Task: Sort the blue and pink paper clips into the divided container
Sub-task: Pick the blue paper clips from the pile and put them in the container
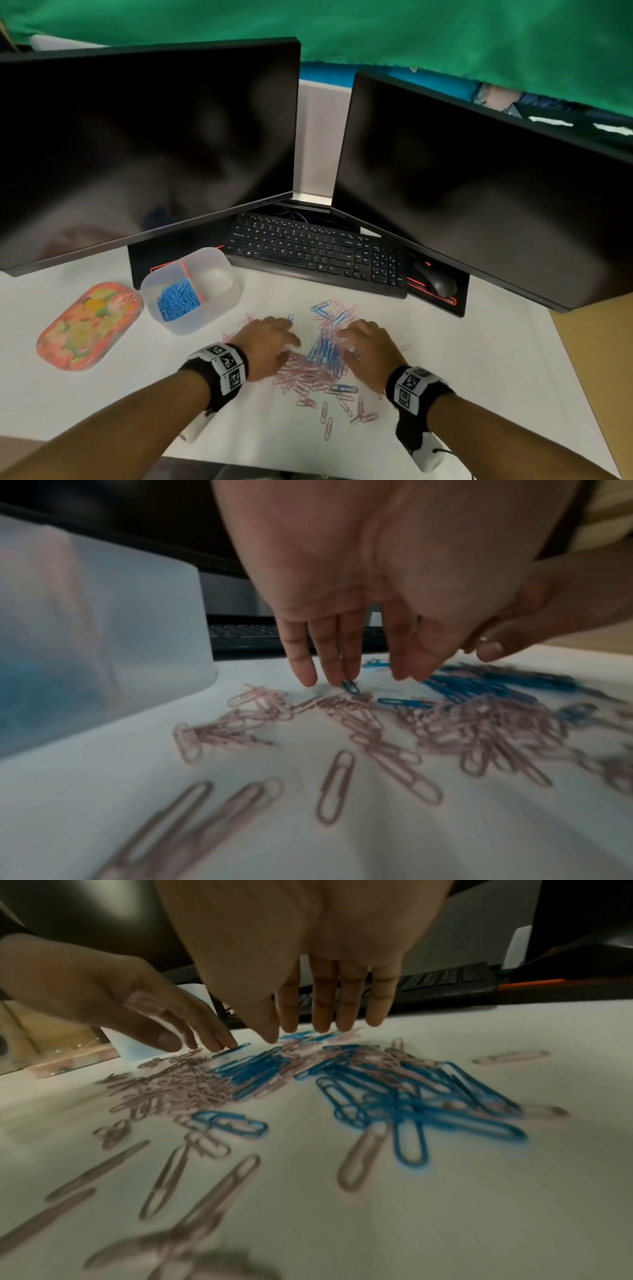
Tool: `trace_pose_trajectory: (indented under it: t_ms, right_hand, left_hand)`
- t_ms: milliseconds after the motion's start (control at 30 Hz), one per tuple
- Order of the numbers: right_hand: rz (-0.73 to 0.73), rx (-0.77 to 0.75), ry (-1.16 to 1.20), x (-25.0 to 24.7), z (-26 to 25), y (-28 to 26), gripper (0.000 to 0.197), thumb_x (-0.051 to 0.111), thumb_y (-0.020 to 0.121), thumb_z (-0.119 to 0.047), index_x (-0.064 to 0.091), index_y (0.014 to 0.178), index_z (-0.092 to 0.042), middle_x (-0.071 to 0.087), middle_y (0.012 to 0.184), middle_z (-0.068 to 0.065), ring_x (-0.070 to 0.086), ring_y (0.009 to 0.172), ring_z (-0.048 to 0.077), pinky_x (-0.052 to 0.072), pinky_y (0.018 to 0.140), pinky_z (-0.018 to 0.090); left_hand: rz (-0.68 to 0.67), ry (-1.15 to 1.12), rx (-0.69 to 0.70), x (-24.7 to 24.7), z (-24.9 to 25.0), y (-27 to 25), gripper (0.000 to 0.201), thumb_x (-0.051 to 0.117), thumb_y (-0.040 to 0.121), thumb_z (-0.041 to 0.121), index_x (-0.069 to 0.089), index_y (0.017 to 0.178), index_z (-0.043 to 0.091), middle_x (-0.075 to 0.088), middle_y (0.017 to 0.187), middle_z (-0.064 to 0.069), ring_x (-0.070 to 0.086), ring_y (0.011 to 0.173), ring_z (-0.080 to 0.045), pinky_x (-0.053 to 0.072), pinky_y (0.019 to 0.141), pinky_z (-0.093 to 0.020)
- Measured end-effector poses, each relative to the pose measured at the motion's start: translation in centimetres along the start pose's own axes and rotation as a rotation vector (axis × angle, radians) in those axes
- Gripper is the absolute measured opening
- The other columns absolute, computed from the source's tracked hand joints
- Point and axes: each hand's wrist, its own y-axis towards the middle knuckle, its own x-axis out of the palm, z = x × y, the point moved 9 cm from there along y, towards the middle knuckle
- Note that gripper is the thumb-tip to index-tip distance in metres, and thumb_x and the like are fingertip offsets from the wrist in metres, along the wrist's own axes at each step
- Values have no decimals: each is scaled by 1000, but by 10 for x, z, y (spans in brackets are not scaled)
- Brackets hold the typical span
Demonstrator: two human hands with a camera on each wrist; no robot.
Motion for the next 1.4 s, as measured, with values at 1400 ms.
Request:
trace_pose_trajectory:
  t_ms: [1400]
  right_hand:
    - [-207, -145, 134, 22, -65, 53, 36, 46, 74, 11, 54, 100, -13, 51, 96, 2, 51, 82, 22, 47, 72, 33]
  left_hand:
    - [206, -603, -290, -25, -31, 16, 28, 40, 91, 6, 47, 70, 24, 49, 77, 5, 49, 76, -18, 36, 67, -25]
